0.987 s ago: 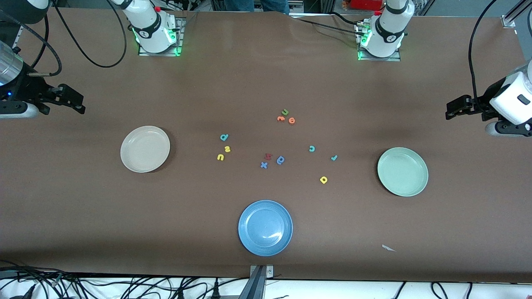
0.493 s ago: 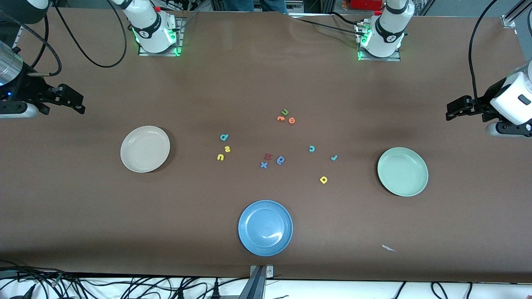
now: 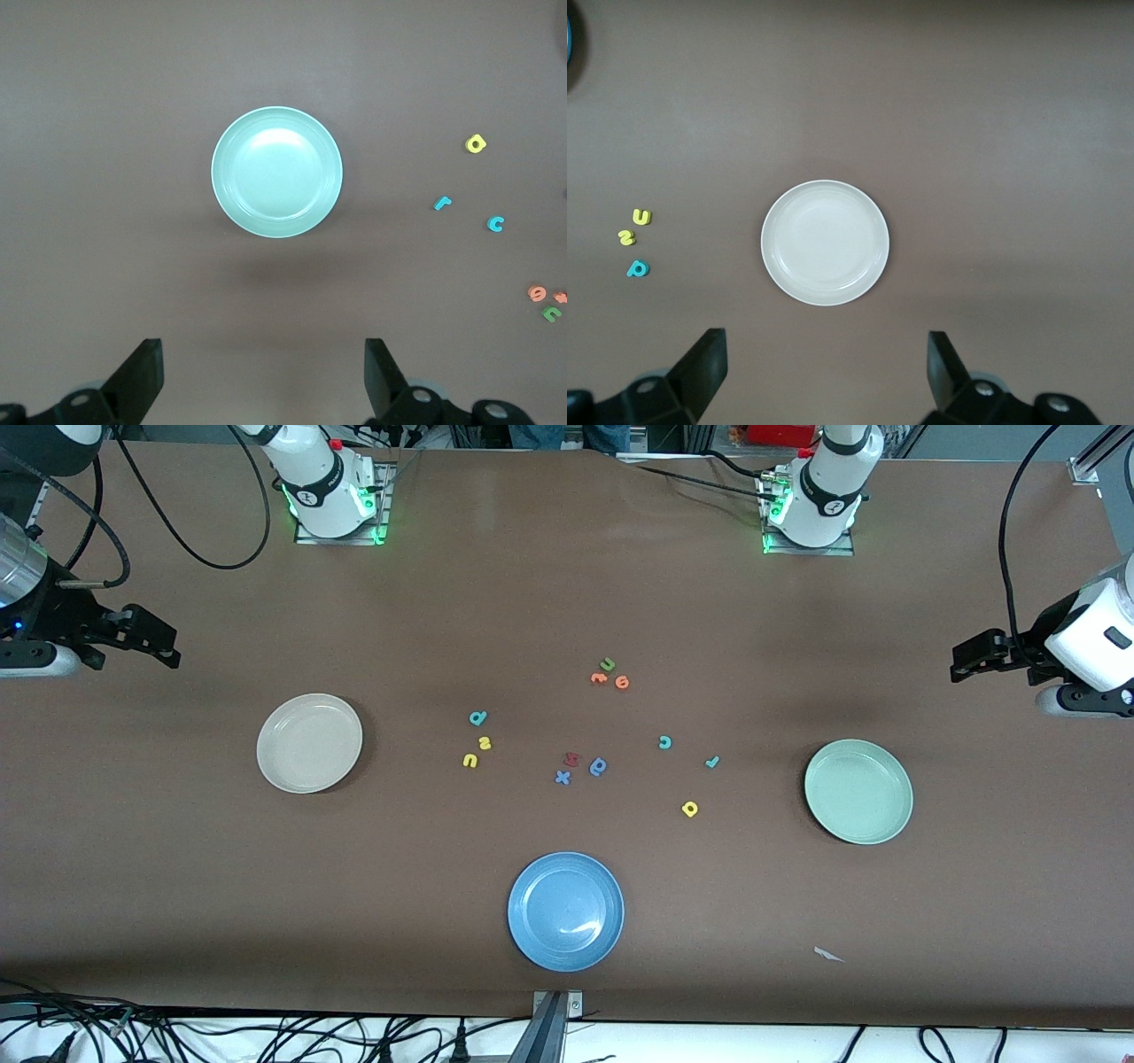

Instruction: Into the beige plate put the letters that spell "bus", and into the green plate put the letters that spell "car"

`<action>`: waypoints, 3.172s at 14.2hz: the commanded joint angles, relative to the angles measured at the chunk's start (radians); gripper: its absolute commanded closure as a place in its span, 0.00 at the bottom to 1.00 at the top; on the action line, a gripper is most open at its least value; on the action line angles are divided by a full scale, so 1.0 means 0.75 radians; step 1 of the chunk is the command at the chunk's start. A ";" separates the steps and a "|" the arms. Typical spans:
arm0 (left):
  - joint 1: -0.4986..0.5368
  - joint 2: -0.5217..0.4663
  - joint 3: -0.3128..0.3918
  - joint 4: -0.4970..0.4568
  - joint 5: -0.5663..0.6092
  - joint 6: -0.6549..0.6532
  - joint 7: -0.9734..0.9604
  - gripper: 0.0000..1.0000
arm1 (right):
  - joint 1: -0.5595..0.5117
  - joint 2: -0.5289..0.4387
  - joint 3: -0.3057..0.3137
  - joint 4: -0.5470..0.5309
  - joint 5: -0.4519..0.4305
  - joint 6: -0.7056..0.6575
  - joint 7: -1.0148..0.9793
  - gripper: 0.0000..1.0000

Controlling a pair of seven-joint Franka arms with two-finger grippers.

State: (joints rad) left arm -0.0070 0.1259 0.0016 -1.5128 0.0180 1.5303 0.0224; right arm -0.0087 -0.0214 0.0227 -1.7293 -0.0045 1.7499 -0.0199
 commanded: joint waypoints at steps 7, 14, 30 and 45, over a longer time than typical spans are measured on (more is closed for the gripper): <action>-0.007 0.020 -0.008 -0.002 0.027 0.009 0.001 0.00 | 0.087 0.214 0.115 -0.040 0.008 -0.141 0.073 0.00; -0.034 0.139 -0.159 -0.155 -0.042 0.270 -0.181 0.00 | 0.398 0.478 0.148 -0.187 0.022 0.399 0.796 0.00; -0.222 0.814 -0.387 -0.090 0.209 1.064 -1.001 0.03 | 0.615 0.759 0.152 -0.292 0.014 0.911 1.538 0.24; -0.361 0.981 -0.246 0.064 0.230 1.070 -1.061 0.27 | 0.623 0.677 0.109 -0.292 0.012 0.815 1.447 1.00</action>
State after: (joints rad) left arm -0.2645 0.8400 -0.1950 -1.4996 0.1493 2.3439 -0.7418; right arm 0.4527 0.5540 0.1323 -1.9465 0.0033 2.4286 1.1114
